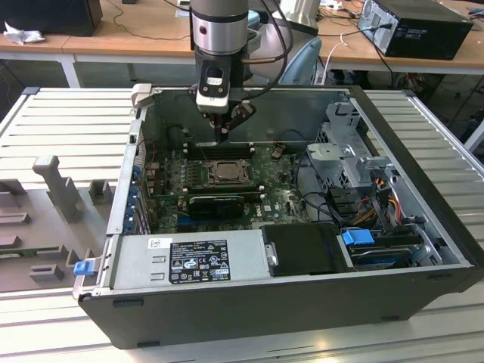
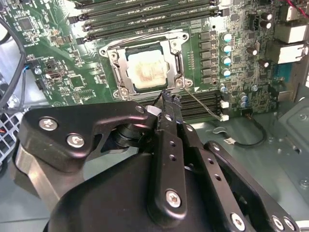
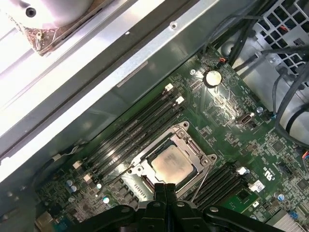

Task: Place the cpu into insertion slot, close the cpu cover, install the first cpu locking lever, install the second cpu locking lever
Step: 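Install the first cpu locking lever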

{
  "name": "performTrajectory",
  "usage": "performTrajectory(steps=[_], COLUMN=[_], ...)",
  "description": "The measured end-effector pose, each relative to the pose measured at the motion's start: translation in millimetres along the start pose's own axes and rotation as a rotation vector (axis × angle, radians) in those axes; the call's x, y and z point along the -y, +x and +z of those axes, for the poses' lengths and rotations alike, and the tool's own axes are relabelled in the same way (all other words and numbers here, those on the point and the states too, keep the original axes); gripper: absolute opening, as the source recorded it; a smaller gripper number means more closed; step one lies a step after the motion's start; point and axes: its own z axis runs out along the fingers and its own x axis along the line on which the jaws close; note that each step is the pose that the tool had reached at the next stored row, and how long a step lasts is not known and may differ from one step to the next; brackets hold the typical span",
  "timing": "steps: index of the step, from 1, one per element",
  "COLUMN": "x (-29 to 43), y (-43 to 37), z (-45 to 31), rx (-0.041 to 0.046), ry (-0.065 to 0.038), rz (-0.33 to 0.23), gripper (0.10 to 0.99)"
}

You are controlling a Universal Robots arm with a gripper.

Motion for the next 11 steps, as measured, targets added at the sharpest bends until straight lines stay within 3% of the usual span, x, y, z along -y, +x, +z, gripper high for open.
performTrajectory(steps=[11], x=[0.0], y=[0.0], z=[0.0], rx=[-0.0038], ry=[0.0], rz=[-0.076], gripper=[0.106])
